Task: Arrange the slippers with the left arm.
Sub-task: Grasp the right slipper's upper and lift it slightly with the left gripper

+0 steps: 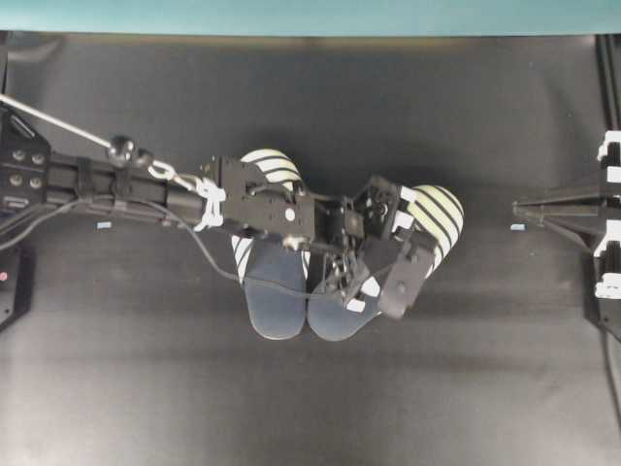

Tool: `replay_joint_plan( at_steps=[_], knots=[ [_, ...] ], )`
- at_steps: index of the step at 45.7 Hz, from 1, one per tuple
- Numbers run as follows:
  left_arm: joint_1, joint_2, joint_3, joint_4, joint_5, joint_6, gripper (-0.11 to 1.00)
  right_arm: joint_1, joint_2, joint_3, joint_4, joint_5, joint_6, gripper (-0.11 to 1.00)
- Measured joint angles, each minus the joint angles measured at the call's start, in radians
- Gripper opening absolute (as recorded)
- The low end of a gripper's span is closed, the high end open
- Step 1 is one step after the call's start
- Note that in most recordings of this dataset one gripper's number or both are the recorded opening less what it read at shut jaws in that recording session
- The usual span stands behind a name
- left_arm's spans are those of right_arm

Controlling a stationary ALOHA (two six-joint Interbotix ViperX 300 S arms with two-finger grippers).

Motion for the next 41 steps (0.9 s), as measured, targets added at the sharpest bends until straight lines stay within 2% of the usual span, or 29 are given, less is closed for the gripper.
replay_joint_plan(
  at_steps=[2,4,9,13,17,26,33,41],
  knots=[
    [0.003,-0.005,0.0,0.0,0.006,-0.012,0.04,0.002,-0.002,0.002,0.0,0.0,0.002,0.01],
    [0.006,-0.017,0.0,0.0,0.015,-0.031,0.01,0.0,-0.003,0.002,0.0,0.0,0.002,0.01],
    [0.014,-0.054,-0.005,-0.002,0.049,-0.101,0.01,0.0,-0.008,0.005,-0.002,0.0,0.002,0.01],
    [0.023,-0.098,-0.011,0.0,0.097,-0.193,0.01,0.0,-0.011,0.006,0.0,0.0,0.002,0.01],
    [0.035,-0.146,-0.015,-0.002,0.164,-0.29,0.01,0.0,-0.012,0.005,0.0,0.002,0.002,0.01],
    [0.069,-0.209,-0.014,0.0,0.307,-0.436,0.01,0.0,-0.012,0.006,0.0,0.003,0.002,0.01],
    [0.091,-0.212,-0.005,-0.002,0.327,-0.503,0.01,0.0,-0.014,0.006,-0.002,0.002,0.002,0.01],
    [0.091,-0.183,-0.006,-0.002,0.318,-0.528,0.01,0.0,-0.014,0.006,0.0,0.0,0.002,0.01]
  ],
)
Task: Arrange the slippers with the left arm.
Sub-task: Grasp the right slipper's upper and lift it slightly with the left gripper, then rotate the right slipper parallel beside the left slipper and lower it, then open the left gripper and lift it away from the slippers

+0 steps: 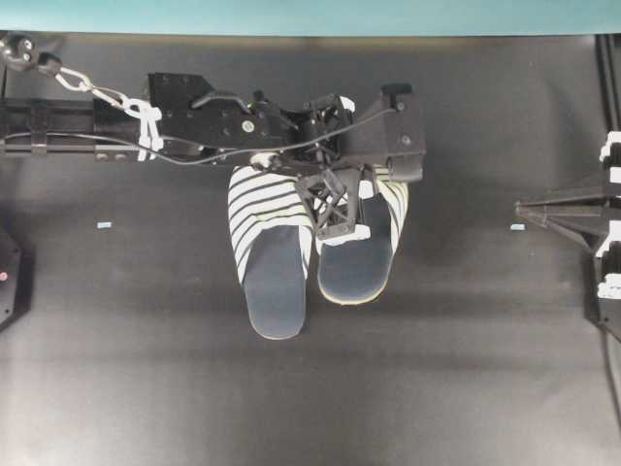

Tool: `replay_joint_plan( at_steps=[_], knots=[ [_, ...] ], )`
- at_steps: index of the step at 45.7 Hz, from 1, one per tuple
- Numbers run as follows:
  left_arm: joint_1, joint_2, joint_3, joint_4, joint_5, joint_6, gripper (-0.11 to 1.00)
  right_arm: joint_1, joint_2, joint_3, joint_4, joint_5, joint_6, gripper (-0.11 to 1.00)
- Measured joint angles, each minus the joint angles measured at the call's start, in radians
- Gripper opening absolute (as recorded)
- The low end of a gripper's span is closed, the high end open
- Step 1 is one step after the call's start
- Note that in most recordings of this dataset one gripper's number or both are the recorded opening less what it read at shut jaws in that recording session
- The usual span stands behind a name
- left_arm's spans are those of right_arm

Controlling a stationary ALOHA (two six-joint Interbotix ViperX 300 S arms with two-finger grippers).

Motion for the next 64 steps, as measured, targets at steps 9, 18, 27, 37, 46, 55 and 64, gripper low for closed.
replay_joint_plan(
  at_steps=[9,18,27,37,46,55,64],
  knots=[
    [0.0,0.067,0.002,0.002,0.003,-0.054,0.01,0.0,0.0,0.002,0.0,0.0,0.0,0.01],
    [0.0,0.095,0.0,0.0,0.006,-0.072,0.01,0.0,0.0,0.006,0.0,0.0,0.0,0.01],
    [-0.005,0.097,0.002,0.002,0.021,-0.071,0.01,0.0,0.0,0.009,0.0,0.0,0.0,0.01],
    [-0.02,0.098,0.002,0.002,0.034,-0.071,0.01,0.0,0.0,0.011,-0.002,0.0,0.0,0.01],
    [-0.032,0.103,0.0,0.0,0.031,-0.075,0.07,0.0,0.0,0.011,0.0,0.0,0.0,0.01],
    [-0.032,0.103,0.002,0.002,0.029,-0.083,0.47,0.002,0.0,0.015,-0.002,0.0,0.0,0.01],
    [-0.032,0.103,0.0,0.002,0.029,-0.075,0.83,0.002,0.0,0.015,0.0,0.0,0.0,0.01]
  ],
)
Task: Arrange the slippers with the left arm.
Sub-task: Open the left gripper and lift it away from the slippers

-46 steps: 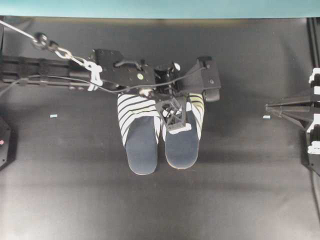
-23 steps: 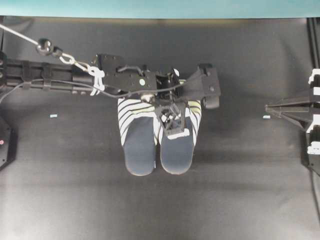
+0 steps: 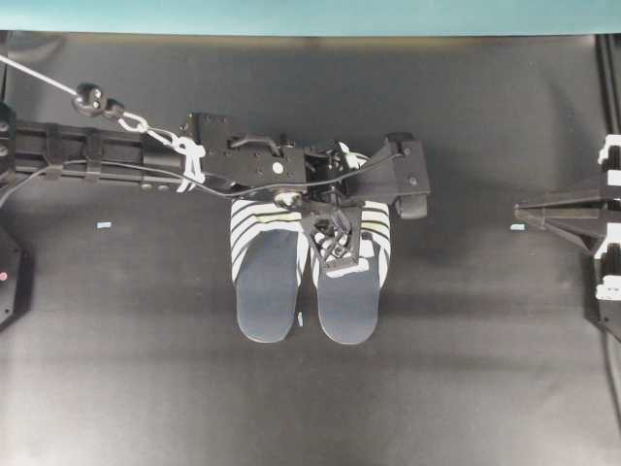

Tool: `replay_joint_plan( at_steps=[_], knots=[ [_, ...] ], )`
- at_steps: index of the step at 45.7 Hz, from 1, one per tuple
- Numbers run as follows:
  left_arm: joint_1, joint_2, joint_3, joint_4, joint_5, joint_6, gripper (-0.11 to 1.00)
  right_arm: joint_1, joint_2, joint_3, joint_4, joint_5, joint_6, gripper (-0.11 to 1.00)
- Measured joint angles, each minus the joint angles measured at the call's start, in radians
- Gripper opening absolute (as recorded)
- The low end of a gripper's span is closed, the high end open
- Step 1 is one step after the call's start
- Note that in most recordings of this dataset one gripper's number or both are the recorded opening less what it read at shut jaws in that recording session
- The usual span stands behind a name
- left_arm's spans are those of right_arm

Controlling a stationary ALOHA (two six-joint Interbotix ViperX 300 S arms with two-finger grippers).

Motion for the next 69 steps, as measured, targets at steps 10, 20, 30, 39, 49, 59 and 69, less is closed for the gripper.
replay_joint_plan(
  at_steps=[10,20,30,39,49,59,69],
  knots=[
    [-0.017,-0.041,0.002,-0.002,-0.006,0.066,0.84,-0.002,0.0,0.003,0.0,0.0,0.0,0.01],
    [-0.078,-0.192,0.049,0.0,-0.064,0.118,0.84,-0.002,-0.002,0.009,0.0,0.0,0.0,0.01],
    [-0.115,-0.334,0.184,0.0,-0.156,0.124,0.84,0.0,-0.006,0.009,0.0,0.0,0.0,0.01],
    [-0.11,-0.42,0.328,0.0,-0.256,0.118,0.83,0.0,-0.014,0.012,0.0,0.0,0.0,0.01],
    [-0.109,-0.477,0.402,-0.002,-0.307,0.114,0.83,-0.002,-0.025,0.014,-0.002,0.005,0.0,0.01],
    [-0.115,-0.531,0.456,-0.002,-0.314,0.107,0.83,-0.002,-0.058,0.038,0.0,0.075,0.0,0.01],
    [-0.117,-0.589,0.531,-0.002,-0.437,0.031,0.83,-0.002,-0.127,0.044,0.0,0.08,0.002,0.01]
  ],
)
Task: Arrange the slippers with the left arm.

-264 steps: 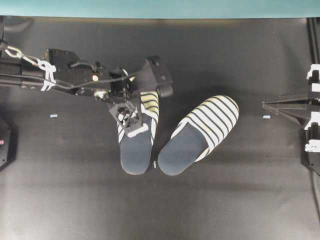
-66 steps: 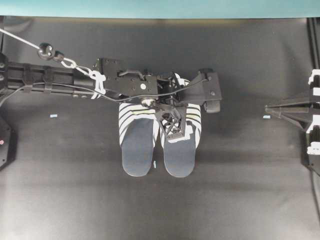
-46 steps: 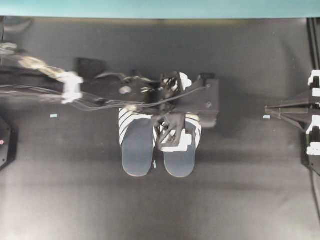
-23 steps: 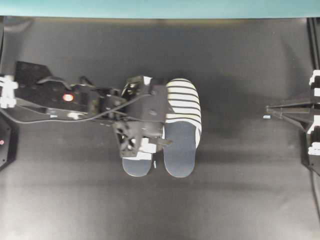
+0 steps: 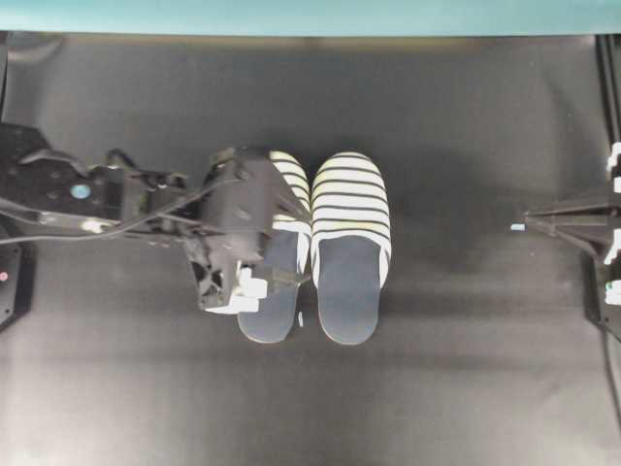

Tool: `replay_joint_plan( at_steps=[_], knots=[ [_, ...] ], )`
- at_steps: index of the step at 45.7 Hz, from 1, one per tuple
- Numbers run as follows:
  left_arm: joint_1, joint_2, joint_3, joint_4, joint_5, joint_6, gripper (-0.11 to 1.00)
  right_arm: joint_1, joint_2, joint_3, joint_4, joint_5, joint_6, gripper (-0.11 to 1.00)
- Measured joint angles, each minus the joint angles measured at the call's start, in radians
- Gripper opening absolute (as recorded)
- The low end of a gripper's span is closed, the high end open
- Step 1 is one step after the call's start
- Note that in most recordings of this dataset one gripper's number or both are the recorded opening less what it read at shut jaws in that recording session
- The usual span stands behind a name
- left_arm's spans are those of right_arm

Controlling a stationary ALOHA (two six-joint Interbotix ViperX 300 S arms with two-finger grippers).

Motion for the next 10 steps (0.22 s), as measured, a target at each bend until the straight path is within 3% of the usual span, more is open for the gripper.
replay_joint_plan(
  at_steps=[10],
  knots=[
    [0.0,-0.074,0.086,0.002,-0.069,0.003,0.83,0.011,-0.018,0.005,0.011,-0.005,0.0,0.01]
  ],
)
